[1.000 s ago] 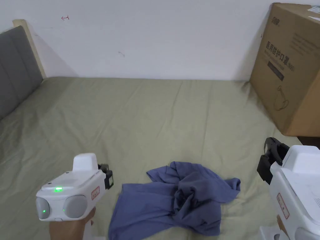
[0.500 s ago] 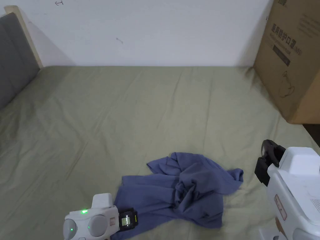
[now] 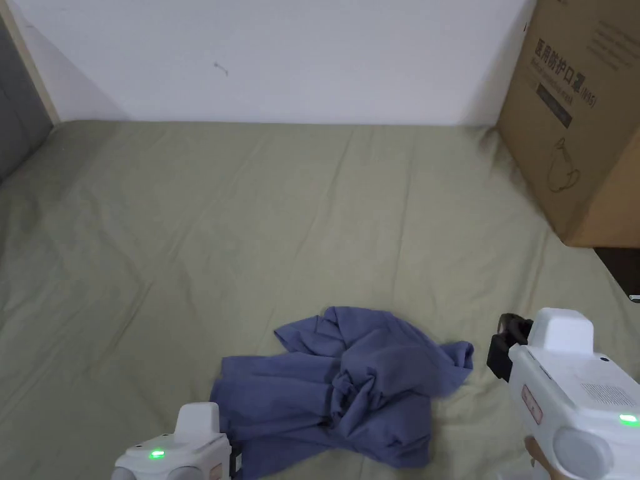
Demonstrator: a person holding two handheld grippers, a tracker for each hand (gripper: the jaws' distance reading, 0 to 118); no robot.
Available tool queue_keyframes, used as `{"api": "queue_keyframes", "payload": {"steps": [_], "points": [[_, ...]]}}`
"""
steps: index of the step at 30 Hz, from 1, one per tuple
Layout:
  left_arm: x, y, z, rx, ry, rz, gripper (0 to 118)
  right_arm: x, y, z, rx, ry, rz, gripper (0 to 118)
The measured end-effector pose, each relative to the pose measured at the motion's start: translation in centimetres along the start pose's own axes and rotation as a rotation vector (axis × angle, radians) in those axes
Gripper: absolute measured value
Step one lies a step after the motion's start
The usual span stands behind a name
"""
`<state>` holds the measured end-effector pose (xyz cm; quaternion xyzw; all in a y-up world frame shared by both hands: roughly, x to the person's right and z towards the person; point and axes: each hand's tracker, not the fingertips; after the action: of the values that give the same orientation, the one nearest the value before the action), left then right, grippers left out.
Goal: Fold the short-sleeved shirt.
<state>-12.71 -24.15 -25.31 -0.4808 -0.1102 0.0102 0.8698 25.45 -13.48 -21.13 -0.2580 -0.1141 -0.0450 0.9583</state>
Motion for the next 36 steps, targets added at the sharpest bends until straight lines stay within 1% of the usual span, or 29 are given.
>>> {"api": "queue_keyframes", "payload": {"steps": [1,2,3,4,5,6,7,9,10,12,13,14,17,18,19,20,21,23,27,28,32,36], "points": [[-0.1,0.2,0.5,0.007,-0.004,0.007,0,0.5,-0.1,-1.5,-0.054,-0.002,-0.006,7],[-0.3,0.6,1.1,0.038,-0.009,0.016,0,0.9,-0.4,-3.4,-0.104,-0.006,-0.016,21],[-0.3,0.9,1.6,0.053,-0.013,0.014,0,1.3,-0.7,-5.2,-0.163,-0.01,-0.019,54],[-0.3,1.1,2.0,0.058,-0.017,0.014,0,1.7,-1.0,-6.9,-0.214,-0.015,-0.029,79],[-0.3,1.3,2.4,0.067,-0.026,0.017,0,2.1,-1.4,-8.8,-0.267,-0.003,-0.035,94],[-0.1,1.6,2.7,0.075,-0.031,0.019,0,2.5,-1.8,-10.4,-0.295,-0.001,-0.068,99],[0.0,1.8,2.8,0.08,-0.033,0.018,0,2.8,-2.0,-11.7,-0.317,0.004,-0.082,99],[0.3,1.9,2.9,0.084,-0.032,0.012,0,3.0,-2.5,-14.9,-0.403,0.004,-0.07,99],[0.5,2.0,2.9,0.083,-0.03,0.007,0,2.9,-2.7,-16.1,-0.424,-0.001,-0.048,98],[0.6,1.9,2.7,0.082,-0.025,0.002,0,2.5,-3.2,-18.5,-0.458,0.008,-0.003,91],[0.6,1.9,2.6,0.076,-0.026,0.002,0,2.2,-3.3,-19.4,-0.476,0.001,0.018,86],[0.5,1.9,2.5,0.072,-0.026,0.004,0,1.9,-3.5,-20.0,-0.471,0.0,0.012,78],[0.2,1.9,2.4,0.06,-0.039,0.019,0,0.7,-4.4,-20.6,-0.515,0.034,0.014,19],[0.1,2.0,2.5,0.06,-0.042,0.022,0,0.6,-4.6,-20.5,-0.52,0.055,-0.008,5],[0.0,2.0,2.6,0.061,-0.045,0.027,0,0.3,-4.6,-20.2,-0.507,0.066,-0.004,4],[-0.2,2.0,2.8,0.064,-0.052,0.033,0,-0.2,-4.4,-19.2,-0.495,0.062,0.021,4],[-0.4,2.0,2.9,0.067,-0.063,0.038,0,-0.6,-4.2,-18.6,-0.472,0.052,0.08,4],[-0.5,2.1,3.4,0.078,-0.076,0.05,0,-0.7,-3.4,-17.2,-0.436,0.074,0.119,4],[-1.2,2.9,4.7,0.128,-0.119,0.092,0,-0.5,0.1,-11.2,-0.317,0.112,0.099,4],[-1.4,3.3,5.1,0.142,-0.139,0.111,0,0.6,1.2,-10.3,-0.289,0.117,0.101,4],[-2.8,6.3,7.6,0.216,-0.197,0.179,0,2.0,6.2,-5.1,-0.167,0.107,0.148,4],[-4.1,10.9,10.5,0.316,-0.166,0.145,0,3.8,11.0,-1.7,-0.098,0.096,0.139,4]]}}
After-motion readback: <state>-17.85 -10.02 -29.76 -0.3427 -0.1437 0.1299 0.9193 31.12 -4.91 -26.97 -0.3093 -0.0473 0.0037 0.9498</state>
